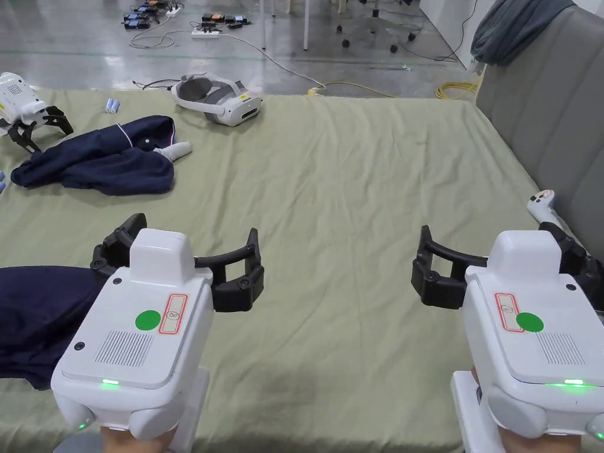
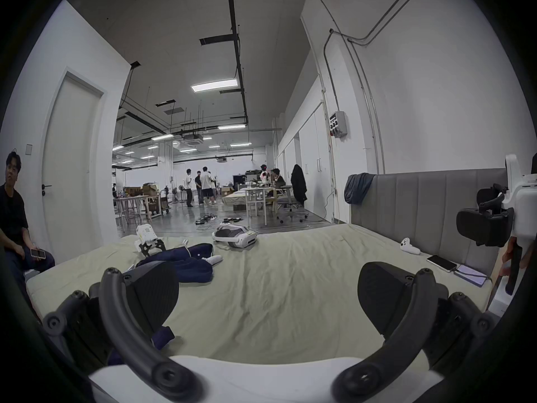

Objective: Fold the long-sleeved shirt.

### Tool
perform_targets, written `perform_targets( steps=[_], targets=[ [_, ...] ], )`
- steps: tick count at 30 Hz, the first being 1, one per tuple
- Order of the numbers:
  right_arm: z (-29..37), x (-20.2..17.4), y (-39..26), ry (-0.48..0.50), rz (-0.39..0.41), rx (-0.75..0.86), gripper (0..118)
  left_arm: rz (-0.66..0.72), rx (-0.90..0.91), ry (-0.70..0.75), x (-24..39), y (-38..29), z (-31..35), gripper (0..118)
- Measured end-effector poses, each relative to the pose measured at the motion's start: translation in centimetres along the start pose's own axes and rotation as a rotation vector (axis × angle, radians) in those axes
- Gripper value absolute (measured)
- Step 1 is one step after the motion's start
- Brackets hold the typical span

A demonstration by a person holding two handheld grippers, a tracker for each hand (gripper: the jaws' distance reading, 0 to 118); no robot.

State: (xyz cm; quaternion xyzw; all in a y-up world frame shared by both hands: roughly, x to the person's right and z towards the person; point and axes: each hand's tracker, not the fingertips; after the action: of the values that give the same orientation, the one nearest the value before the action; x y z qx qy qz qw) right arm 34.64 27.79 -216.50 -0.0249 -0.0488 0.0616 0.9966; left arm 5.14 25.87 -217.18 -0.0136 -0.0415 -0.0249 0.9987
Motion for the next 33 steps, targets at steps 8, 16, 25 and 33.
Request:
perform_targets(
  steps=[8, 16, 25, 33],
  targets=[
    [-0.02, 0.05, 0.14, 0.000, 0.000, 0.001, 118, 0.009, -0.002, 0.009, -0.17, -0.15, -0.05, 111],
    [-0.03, -0.11, 0.04, 0.006, 0.001, -0.007, 118, -0.005, -0.002, 0.012, -0.09, -0.12, -0.13, 111],
    [0.05, -0.16, -0.03, 0.010, -0.005, -0.013, 118, -0.001, -0.003, 0.012, 0.00, -0.09, -0.09, 111],
    [-0.41, 0.05, 0.42, 0.011, -0.101, -0.098, 118, -0.006, 0.000, 0.004, 0.20, 0.02, -0.14, 111]
  ],
)
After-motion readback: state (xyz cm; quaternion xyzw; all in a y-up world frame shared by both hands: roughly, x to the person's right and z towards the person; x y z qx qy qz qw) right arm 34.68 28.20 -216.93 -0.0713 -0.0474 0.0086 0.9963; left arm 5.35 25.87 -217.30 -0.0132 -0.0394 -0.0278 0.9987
